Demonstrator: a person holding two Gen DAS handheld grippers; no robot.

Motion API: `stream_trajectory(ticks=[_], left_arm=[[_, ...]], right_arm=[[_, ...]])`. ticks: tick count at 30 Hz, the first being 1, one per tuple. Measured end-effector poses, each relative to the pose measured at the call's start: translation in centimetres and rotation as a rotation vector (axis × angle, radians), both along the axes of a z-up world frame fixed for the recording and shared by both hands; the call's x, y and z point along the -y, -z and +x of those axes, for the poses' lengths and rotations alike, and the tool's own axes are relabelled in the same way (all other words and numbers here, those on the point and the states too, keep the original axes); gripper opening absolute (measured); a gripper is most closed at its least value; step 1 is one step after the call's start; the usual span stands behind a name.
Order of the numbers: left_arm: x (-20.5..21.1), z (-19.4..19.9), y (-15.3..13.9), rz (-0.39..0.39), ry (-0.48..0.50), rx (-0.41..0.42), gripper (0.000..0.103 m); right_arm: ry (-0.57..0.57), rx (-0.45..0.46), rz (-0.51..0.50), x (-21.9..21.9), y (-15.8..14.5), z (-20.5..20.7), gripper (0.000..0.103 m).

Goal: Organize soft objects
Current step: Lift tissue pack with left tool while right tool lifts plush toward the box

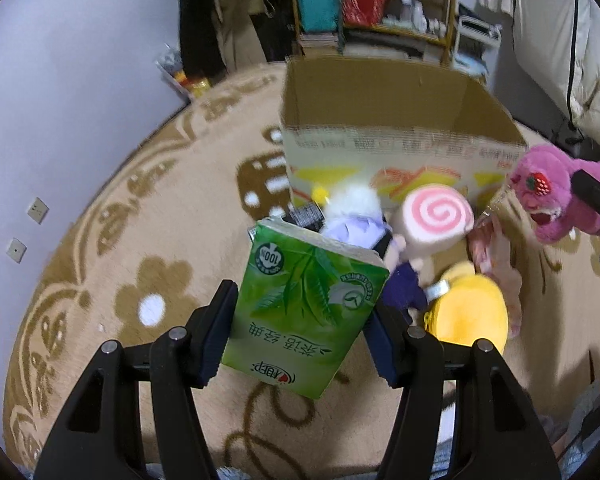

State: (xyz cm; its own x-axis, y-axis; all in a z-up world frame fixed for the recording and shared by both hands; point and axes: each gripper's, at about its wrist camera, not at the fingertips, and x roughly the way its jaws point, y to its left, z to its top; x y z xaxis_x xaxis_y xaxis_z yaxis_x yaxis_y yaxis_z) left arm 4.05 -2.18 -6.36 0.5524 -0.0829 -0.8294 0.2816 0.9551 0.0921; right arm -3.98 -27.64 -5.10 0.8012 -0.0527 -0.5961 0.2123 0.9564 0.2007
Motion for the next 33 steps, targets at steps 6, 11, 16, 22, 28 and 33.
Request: stream_trajectory(ticks=[6,11,16,22,28,33], left_arm=[[-1.2,-0.2,-2.3,-0.055,-0.038,0.107,0.059],[-1.5,-0.8,-3.9,-0.057,-0.055,0.204,0.059],[-1.3,-1.0,-5.2,-0.059,-0.053,0.281,0.059],[-1.3,-0.9,-6.1,-0.059,-0.056,0.363,0.059],[-0.9,-0.3,-7.3,-0.049,-0.062,0.443,0.059],[-0.9,0.4,-8.5,-0.089,-0.061,0.469,0.059]], right_arm=[[0.009,0.090,-0.017,-0.3,-1.7,-1.1,0.058],[0.021,0.147,-0.042,-0.5,-3.0,-1.7,0.058],[0.014,0.180,-0.053,-0.7,-3.9,-1.8,0.058],[0.009,0.214,-0.067,-0.8,-4.7,-1.3,0.058],[-0.006,0.231,-0.069,-0.5,-5.0,-0.4,0.058],[-0.015,0.252,-0.078,-0.6,-5.3,0.5,0.058]])
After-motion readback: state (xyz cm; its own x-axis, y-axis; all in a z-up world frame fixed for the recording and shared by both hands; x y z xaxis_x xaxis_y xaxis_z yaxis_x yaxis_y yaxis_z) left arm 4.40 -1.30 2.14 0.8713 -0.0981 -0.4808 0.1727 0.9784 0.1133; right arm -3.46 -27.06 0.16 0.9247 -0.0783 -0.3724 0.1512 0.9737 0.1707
